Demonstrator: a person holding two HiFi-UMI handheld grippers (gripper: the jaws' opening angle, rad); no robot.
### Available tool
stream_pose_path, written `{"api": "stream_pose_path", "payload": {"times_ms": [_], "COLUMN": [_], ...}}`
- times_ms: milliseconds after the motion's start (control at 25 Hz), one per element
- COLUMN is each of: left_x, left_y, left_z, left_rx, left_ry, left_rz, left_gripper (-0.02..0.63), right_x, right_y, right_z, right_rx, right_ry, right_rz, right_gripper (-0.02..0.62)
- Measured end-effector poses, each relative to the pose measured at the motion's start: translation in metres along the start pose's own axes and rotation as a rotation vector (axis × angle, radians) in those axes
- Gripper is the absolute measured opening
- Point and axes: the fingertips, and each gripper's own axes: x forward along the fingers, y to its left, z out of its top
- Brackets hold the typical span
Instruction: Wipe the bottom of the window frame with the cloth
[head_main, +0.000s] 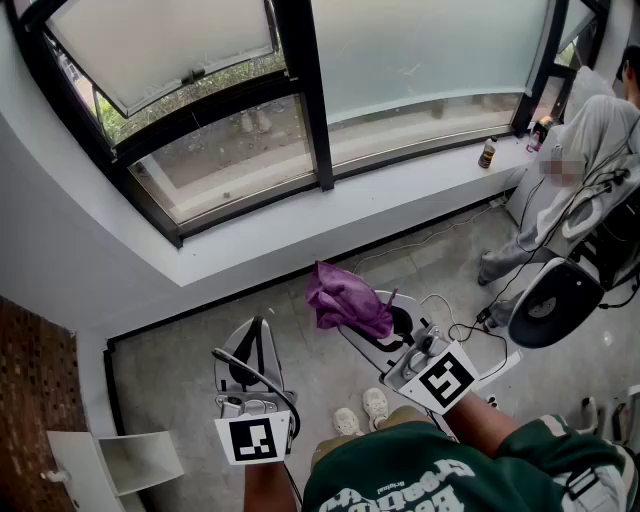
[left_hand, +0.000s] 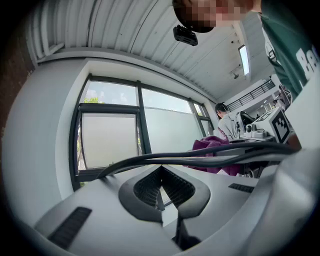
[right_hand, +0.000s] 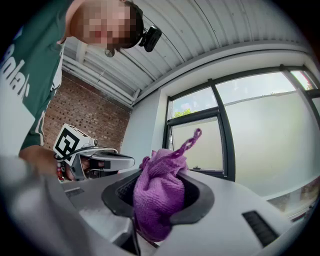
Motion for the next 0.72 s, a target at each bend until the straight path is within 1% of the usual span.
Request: {"api": "stream_pose_path", "payload": {"times_ms": [160,360,520,720], "left_x": [-0.009,0.007,0.011,0.015], "left_y": [0.000,-0.001,0.003,0.001], "left_z": [0.001,0.001,0.001,0.002], "left_rx": [0.000,-0.004,-0.018,-0.011], "left_ry": [-0.014,-0.004,-0.004,-0.009], "left_rz": [-0.002,0.010,0.022,0.050], "left_gripper": [0.005,0.005,0.005,0.005], "right_x": [-0.003,0.003,0.008,0.007], "right_y": [0.008,-0.004,-0.008,-0.017], "right_z": [-0.002,-0.001,-0.001,-0.002], "right_rx": [-0.004,0.017,0.013,0.009], "right_ry": [0.005,-0.020,-0.019,-0.035], "right_rz": [0.001,0.045,0.052,0.066], "right_gripper": [0.149,0.149,0.150,0.150]}}
